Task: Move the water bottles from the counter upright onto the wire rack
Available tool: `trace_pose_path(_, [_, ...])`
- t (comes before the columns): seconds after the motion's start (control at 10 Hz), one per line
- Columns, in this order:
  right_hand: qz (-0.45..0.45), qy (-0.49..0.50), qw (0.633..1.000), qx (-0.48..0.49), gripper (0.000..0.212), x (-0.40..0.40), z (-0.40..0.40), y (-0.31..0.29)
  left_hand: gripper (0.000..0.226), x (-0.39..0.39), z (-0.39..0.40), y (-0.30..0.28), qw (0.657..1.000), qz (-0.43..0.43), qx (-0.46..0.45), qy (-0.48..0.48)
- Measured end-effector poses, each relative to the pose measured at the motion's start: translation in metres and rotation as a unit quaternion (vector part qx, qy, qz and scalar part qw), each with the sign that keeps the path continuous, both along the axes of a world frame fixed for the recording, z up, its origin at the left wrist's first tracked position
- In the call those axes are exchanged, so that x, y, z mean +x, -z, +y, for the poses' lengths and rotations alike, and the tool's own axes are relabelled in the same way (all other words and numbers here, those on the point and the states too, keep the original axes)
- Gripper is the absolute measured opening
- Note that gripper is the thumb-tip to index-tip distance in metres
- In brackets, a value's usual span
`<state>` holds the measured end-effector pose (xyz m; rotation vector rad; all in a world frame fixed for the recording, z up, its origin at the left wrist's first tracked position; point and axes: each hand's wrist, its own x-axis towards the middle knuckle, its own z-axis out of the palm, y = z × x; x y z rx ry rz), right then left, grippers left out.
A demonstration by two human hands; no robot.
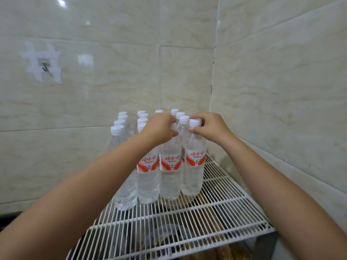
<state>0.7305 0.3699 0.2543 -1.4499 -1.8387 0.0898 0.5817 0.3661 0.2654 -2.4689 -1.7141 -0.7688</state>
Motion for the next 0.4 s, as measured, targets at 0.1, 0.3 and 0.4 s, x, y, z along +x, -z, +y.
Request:
trace_pose_path(0.1, [-0.003, -0.010, 1.000, -0.007, 0.044, -0.008, 0.005, 0.009, 0.040, -0.001, 0.003, 0.004, 1.000, -0.010, -0.006, -0.006])
trace_pose_path(0.3, [0.015, -0.027, 1.000, 0.001, 0.044, -0.008, 0.010, 0.017, 0.043, -0.002, 0.009, 0.016, 0.999, -0.036, 0.021, -0.005])
trace_pose_path(0.4, [0.026, -0.030, 0.999, 0.030, 0.046, -0.007, 0.010, 0.024, 0.048, -0.014, 0.005, 0.036, 0.983, -0.005, 0.184, -0.016])
